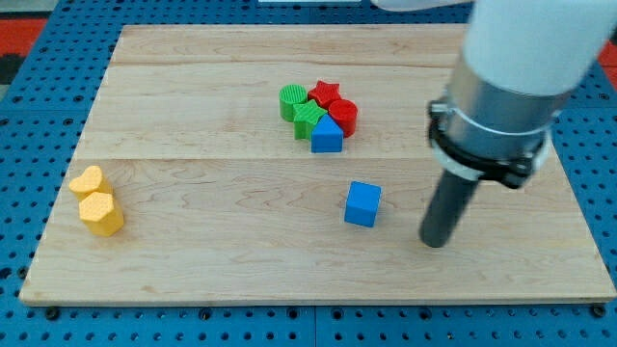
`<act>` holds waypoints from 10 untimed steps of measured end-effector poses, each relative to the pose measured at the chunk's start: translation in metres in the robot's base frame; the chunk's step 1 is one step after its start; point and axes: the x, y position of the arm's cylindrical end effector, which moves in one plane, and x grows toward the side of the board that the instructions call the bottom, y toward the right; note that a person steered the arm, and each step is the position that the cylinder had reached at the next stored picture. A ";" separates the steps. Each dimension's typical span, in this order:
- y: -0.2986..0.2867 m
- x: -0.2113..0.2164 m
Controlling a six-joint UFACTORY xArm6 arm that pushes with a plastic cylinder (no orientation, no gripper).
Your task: Push the blue cube to the group of blocks
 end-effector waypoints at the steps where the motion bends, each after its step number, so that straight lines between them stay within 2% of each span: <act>1: -0.045 -0.023; 2: -0.049 -0.052; 3: -0.068 -0.057; 4: -0.122 -0.056; 5: -0.151 -0.057; 6: -0.148 -0.039; 7: -0.162 -0.052; 8: -0.138 -0.075; 10: -0.128 -0.093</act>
